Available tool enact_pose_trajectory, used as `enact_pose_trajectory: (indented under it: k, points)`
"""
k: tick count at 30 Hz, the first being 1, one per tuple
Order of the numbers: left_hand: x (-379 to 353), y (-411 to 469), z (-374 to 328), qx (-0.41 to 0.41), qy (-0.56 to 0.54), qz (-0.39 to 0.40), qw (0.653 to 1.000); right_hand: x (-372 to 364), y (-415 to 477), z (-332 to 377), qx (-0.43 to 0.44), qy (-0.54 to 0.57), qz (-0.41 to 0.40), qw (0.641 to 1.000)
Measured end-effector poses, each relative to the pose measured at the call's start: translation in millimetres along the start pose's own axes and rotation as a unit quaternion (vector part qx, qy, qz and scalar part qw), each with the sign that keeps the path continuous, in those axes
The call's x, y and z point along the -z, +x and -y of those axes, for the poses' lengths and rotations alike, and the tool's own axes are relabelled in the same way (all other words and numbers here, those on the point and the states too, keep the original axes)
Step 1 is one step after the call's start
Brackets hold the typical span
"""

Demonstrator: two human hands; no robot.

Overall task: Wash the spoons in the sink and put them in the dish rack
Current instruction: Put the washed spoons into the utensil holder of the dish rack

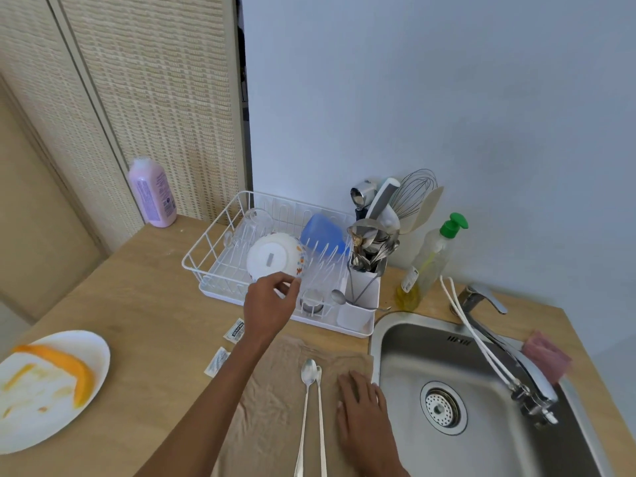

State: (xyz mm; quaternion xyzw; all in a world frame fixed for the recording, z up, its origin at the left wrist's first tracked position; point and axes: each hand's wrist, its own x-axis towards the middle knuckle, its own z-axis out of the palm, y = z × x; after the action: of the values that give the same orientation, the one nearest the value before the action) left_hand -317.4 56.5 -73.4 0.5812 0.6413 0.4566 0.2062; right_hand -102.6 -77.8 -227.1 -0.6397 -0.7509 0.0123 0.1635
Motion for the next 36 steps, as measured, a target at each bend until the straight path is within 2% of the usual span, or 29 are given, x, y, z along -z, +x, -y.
enact_pose_trajectory:
  k: [5,10,12,14,20,24,28,31,36]
  points:
    - [4,-37,38,0.016,0.046,0.058,0.997,21,16,3,0.012,0.013,0.027,0.999]
    - [-14,-58,70,0.027,0.108,0.26,0.959,33,53,1,-0.057,0.138,0.04,0.988]
    - [-21,-64,75,0.025,0.12,0.314,0.942,36,65,11,-0.043,0.174,0.093,0.979]
    - [-27,-69,74,0.017,0.131,0.335,0.933,33,72,20,-0.015,0.176,0.132,0.975]
    - [-35,-74,71,0.029,0.148,0.313,0.938,28,74,30,-0.038,0.164,0.144,0.975]
    - [-26,-71,66,0.056,0.089,0.302,0.948,42,77,30,-0.112,0.207,0.142,0.961]
    - [0,-61,39,0.083,-0.006,0.26,0.962,84,85,29,-0.171,0.313,0.105,0.928]
    - [22,-59,12,0.065,-0.045,0.23,0.97,126,85,35,-0.122,0.349,0.046,0.928]
    - [41,-66,-18,-0.023,-0.024,0.165,0.986,164,69,46,-0.03,0.284,-0.109,0.952]
